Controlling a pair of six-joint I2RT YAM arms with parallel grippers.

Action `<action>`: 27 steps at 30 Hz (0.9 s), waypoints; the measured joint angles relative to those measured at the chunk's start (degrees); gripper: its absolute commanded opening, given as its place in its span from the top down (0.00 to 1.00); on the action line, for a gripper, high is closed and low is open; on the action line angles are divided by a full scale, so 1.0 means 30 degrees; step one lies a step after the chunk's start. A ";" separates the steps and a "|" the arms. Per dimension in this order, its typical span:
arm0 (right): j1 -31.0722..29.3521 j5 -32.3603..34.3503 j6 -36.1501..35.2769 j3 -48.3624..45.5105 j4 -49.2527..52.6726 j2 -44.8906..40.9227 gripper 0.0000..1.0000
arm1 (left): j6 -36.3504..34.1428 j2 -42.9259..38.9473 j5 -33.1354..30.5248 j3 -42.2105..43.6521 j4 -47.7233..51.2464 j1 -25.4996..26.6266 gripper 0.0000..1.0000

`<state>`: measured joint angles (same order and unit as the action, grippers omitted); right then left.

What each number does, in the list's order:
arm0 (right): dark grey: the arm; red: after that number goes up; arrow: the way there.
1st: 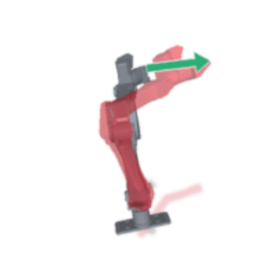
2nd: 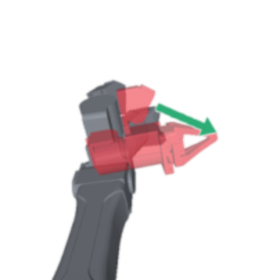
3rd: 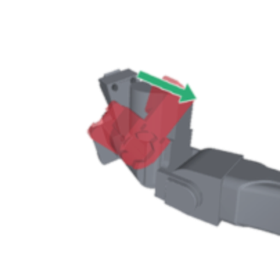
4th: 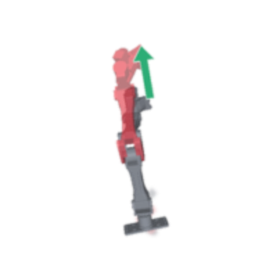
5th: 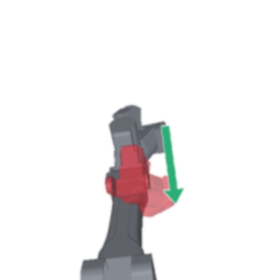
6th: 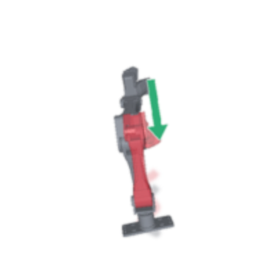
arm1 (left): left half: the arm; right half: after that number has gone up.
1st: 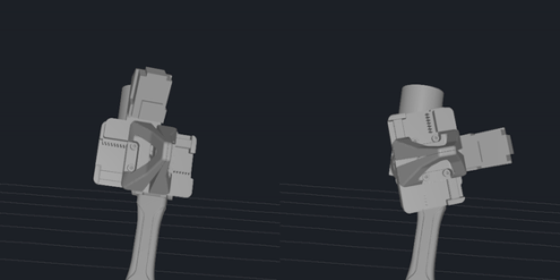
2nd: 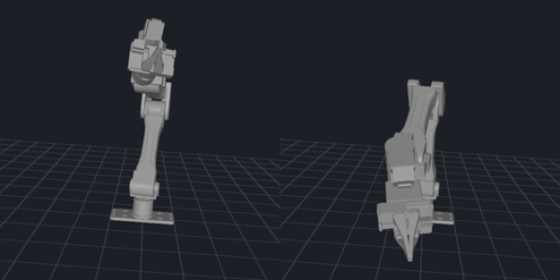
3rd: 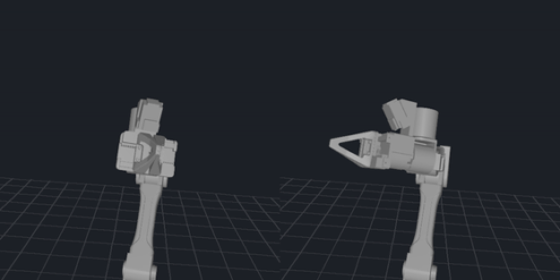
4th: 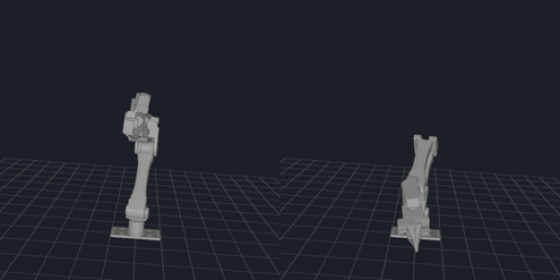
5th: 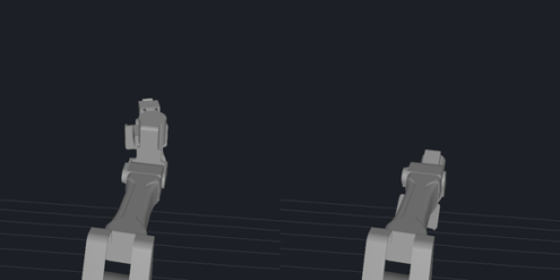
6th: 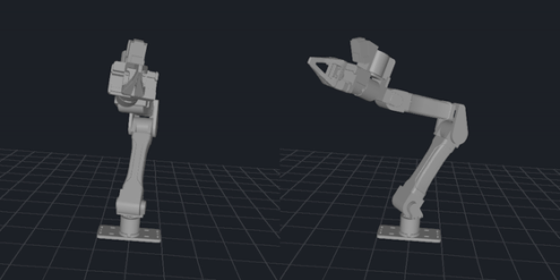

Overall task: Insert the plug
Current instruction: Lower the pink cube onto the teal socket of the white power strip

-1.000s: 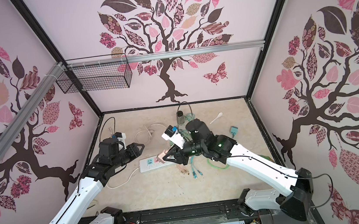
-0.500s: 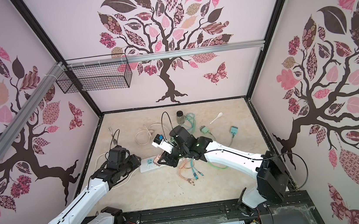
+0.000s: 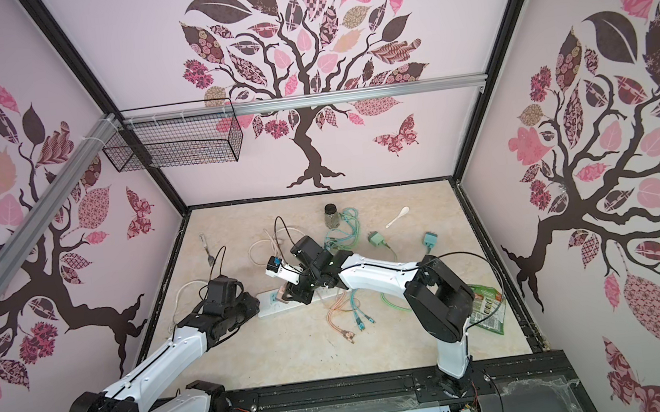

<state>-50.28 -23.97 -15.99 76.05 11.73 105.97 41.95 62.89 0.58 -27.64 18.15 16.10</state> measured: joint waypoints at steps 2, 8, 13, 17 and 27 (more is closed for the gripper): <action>0.0000 0.0007 -0.0452 0.0481 0.0044 0.0481 0.80 | -0.0051 0.0000 0.0153 0.0000 -0.0073 0.0000 0.67; 0.0000 0.0095 -0.2135 0.2375 0.0831 0.1800 0.77 | -0.0211 0.0000 0.0561 0.0000 -0.0095 -0.0022 0.69; 0.0000 0.0262 -0.3781 0.3286 0.1676 0.2681 0.76 | -0.0393 0.0000 0.0772 0.0175 -0.0357 -0.0044 0.70; 0.0000 0.0233 -0.4845 0.3395 0.2251 0.3082 0.76 | -0.0364 0.0000 0.1231 0.0823 -0.0991 -0.0277 0.72; -0.0007 -0.0051 -0.6499 0.4830 0.3351 0.4262 0.75 | 0.0102 -0.0248 0.4401 0.2827 -0.3847 -0.2732 0.77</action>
<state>-50.30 -24.12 -35.48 90.54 21.78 118.76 42.26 62.15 13.78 -19.16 6.61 7.90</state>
